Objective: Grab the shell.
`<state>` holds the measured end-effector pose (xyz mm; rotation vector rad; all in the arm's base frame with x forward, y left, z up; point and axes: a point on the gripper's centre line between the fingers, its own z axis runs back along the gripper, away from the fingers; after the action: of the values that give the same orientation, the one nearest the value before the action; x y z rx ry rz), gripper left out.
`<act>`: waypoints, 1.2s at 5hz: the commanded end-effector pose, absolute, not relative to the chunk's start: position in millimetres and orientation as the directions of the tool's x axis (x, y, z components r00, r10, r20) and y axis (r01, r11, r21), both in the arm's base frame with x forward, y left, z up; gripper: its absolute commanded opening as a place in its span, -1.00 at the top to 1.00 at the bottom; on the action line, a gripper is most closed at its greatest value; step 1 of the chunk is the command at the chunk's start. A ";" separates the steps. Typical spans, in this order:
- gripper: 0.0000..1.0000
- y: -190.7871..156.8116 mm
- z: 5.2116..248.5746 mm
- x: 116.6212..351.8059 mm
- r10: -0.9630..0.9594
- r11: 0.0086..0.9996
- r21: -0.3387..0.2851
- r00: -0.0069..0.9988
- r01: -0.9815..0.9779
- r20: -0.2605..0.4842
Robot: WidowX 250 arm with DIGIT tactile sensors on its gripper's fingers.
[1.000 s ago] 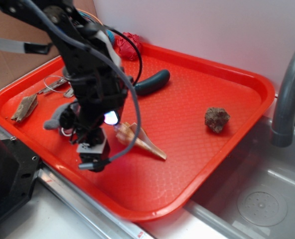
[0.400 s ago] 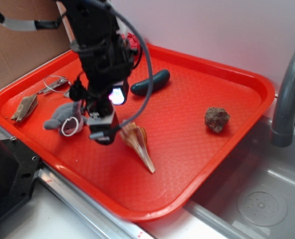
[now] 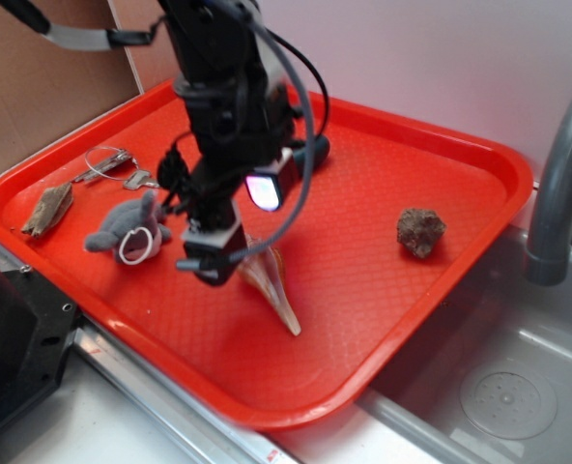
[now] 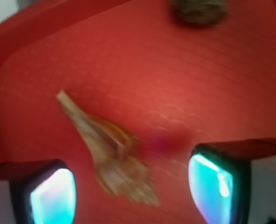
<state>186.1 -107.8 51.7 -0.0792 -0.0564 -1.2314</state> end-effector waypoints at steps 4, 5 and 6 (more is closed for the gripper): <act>1.00 -98.7 41.2 182.5 -0.861 0.505 -0.024 0.505 0.863 0.053; 1.00 -83.3 71.2 183.3 -0.742 0.669 0.016 0.666 0.743 0.073; 1.00 -36.5 121.4 188.3 -0.555 0.832 0.029 0.830 0.555 0.058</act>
<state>189.3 -24.1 113.0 0.0000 -0.0174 -0.5879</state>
